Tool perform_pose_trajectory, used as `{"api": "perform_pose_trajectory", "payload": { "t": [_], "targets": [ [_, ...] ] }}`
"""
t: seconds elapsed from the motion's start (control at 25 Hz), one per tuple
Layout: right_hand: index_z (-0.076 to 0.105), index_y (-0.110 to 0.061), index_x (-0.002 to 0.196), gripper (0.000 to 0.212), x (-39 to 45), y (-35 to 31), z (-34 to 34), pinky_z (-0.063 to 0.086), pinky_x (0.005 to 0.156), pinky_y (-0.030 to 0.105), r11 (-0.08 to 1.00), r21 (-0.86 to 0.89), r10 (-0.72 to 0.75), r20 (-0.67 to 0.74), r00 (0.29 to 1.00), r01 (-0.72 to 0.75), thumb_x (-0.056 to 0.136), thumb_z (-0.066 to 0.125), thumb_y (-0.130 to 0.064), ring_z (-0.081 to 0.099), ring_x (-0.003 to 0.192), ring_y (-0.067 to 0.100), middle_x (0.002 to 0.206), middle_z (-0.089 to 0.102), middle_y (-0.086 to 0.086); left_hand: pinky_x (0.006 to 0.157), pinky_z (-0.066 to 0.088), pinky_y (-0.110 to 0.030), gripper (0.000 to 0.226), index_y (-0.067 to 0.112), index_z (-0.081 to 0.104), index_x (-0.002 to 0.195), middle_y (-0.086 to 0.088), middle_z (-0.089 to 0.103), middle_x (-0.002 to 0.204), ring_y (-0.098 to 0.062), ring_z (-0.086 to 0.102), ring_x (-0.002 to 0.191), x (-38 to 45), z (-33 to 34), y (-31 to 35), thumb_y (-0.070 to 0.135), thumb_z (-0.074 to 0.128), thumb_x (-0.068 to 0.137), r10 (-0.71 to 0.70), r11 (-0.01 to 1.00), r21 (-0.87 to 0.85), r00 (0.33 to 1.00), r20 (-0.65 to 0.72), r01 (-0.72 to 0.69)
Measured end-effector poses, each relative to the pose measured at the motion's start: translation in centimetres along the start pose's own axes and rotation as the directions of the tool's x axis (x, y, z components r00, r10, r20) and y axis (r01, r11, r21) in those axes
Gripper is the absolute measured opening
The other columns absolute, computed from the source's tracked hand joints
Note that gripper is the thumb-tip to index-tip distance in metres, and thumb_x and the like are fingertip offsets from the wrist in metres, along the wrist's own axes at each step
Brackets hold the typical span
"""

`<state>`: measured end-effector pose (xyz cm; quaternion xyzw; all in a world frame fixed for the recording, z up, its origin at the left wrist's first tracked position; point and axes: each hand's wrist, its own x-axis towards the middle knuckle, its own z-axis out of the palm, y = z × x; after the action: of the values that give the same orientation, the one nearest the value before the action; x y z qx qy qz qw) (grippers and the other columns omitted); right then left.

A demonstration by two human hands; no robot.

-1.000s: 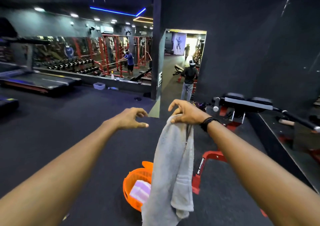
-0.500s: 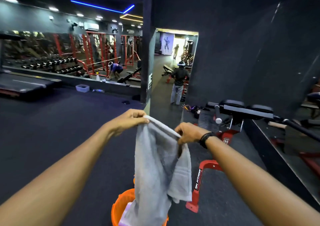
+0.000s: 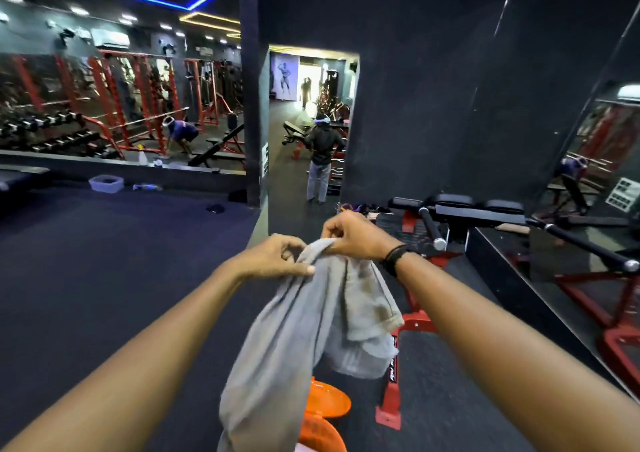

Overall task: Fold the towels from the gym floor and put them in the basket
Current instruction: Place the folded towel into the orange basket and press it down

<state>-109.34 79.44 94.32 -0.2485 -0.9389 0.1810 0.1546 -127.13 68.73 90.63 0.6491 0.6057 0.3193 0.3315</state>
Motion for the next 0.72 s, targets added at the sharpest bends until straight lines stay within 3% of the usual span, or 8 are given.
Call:
{"api": "perform_pose_trajectory", "payload": {
  "t": [0.08,0.12,0.2,0.28,0.4,0.48,0.6,0.72],
  "targets": [
    [0.063,-0.019,0.066,0.019,0.6,0.1,0.6,0.032,0.047,0.013,0.996,-0.083,0.03,0.106,0.994,-0.021,0.072,0.081,-0.021,0.047,0.048,-0.004,0.053,0.051,-0.012,0.048,0.023,-0.021,0.009,0.019,0.067,0.078,0.012,0.04,0.051,-0.004,0.031,0.048,1.4,0.7,-0.4,0.024,0.072,0.084,0.061,0.996,0.065,0.995,0.075,-0.066],
    [0.062,-0.019,0.063,0.024,0.5,0.9,0.9,0.032,0.045,0.014,0.991,-0.125,0.074,0.178,0.981,-0.052,0.071,0.083,-0.026,0.046,0.048,0.0,0.054,0.052,-0.008,0.049,0.022,-0.021,0.015,0.022,0.064,0.073,0.012,0.038,0.052,-0.004,0.03,0.049,1.6,0.6,-1.0,0.023,0.069,0.087,0.073,0.994,0.074,0.994,0.08,-0.079],
    [0.054,-0.019,0.058,0.034,-0.2,3.4,1.2,0.033,0.046,0.016,0.962,-0.243,0.202,0.323,0.924,-0.126,0.069,0.083,-0.031,0.046,0.055,0.007,0.062,0.054,-0.001,0.05,0.021,-0.019,0.027,0.023,0.058,0.063,0.012,0.037,0.055,-0.004,0.029,0.052,1.4,-0.6,-2.6,0.02,0.065,0.09,0.053,0.997,0.047,0.998,0.026,-0.054],
    [0.049,-0.019,0.056,0.039,-0.8,5.7,1.2,0.037,0.05,0.02,0.937,-0.282,0.308,0.381,0.872,-0.207,0.07,0.083,-0.029,0.046,0.057,0.01,0.063,0.053,-0.001,0.056,0.024,-0.023,0.029,0.018,0.059,0.06,0.009,0.04,0.059,-0.006,0.033,0.057,1.4,-1.7,-4.3,0.019,0.064,0.088,-0.017,1.0,0.015,0.997,-0.072,0.018],
    [0.043,-0.017,0.058,0.043,-0.7,6.8,0.9,0.036,0.051,0.026,0.937,-0.253,0.324,0.363,0.874,-0.242,0.067,0.085,-0.025,0.041,0.051,0.009,0.058,0.045,-0.003,0.064,0.031,-0.028,0.025,0.018,0.062,0.052,0.004,0.048,0.063,-0.008,0.041,0.062,1.6,-2.3,-5.8,0.027,0.06,0.076,-0.125,0.991,-0.068,0.964,-0.236,0.112],
    [0.048,-0.014,0.07,0.04,0.0,6.3,0.4,0.04,0.049,0.027,0.965,-0.131,0.258,0.308,0.916,-0.228,0.062,0.088,-0.017,0.042,0.052,0.008,0.062,0.047,-0.003,0.059,0.03,-0.027,0.021,0.02,0.057,0.049,0.003,0.046,0.059,-0.007,0.039,0.057,1.9,-1.8,-5.6,0.034,0.06,0.064,-0.139,0.983,-0.153,0.954,-0.266,0.101],
    [0.047,-0.012,0.098,0.056,1.8,4.4,-0.8,0.045,0.04,0.023,0.954,0.184,0.205,0.181,0.962,-0.238,0.06,0.085,0.0,0.051,0.054,0.012,0.073,0.057,-0.001,0.056,0.035,-0.018,0.023,0.013,0.063,0.074,0.007,0.055,0.065,-0.004,0.048,0.062,3.1,-0.1,-3.2,0.031,0.076,0.078,-0.084,0.987,-0.139,0.995,-0.06,0.075],
    [0.046,-0.015,0.104,0.06,3.4,3.7,-0.8,0.043,0.047,0.022,0.987,0.065,0.137,0.156,0.978,-0.149,0.058,0.083,-0.003,0.052,0.059,0.01,0.081,0.061,0.001,0.052,0.032,-0.013,0.016,0.007,0.062,0.079,0.008,0.052,0.062,0.0,0.045,0.057,4.8,1.7,-0.6,0.019,0.067,0.088,0.097,0.99,-0.108,0.995,0.013,-0.095]
  ]
}}
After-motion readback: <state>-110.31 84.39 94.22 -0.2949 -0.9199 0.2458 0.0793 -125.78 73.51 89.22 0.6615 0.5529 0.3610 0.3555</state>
